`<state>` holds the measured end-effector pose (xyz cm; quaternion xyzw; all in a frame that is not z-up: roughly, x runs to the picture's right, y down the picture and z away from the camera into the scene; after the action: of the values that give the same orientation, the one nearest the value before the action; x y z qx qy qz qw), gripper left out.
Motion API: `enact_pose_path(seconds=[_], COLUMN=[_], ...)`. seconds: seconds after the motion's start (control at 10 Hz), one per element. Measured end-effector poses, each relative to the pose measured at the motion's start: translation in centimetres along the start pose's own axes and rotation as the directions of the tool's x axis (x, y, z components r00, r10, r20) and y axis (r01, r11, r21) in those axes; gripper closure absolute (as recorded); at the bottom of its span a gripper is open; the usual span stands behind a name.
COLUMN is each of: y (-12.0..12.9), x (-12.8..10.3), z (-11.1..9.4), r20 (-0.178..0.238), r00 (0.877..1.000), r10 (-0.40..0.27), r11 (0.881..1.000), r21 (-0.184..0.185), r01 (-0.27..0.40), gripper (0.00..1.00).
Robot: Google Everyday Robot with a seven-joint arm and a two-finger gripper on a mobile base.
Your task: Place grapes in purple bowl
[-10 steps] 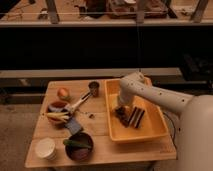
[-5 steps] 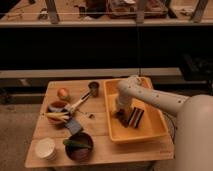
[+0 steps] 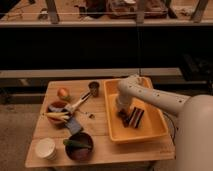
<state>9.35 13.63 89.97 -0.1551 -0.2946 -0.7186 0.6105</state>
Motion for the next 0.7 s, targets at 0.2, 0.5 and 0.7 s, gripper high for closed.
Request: enact_pose_path(seconds=[0.2, 0.5, 0.7], y=[-0.4, -0.6, -1.3], x=[0.1, 0.4, 1.0], z=[-0.3, -4.5, -9.8], r20=[-0.004, -0.054, -0.098], r00=[1.000, 0.997, 0.994], r10=[0.002, 0.049, 0.057], r11=[1.000, 0.993, 0.989], r21=[0.024, 0.114, 0.144], r01=[-0.002, -0.042, -0.043], gripper=[0.86, 0.86, 0.86])
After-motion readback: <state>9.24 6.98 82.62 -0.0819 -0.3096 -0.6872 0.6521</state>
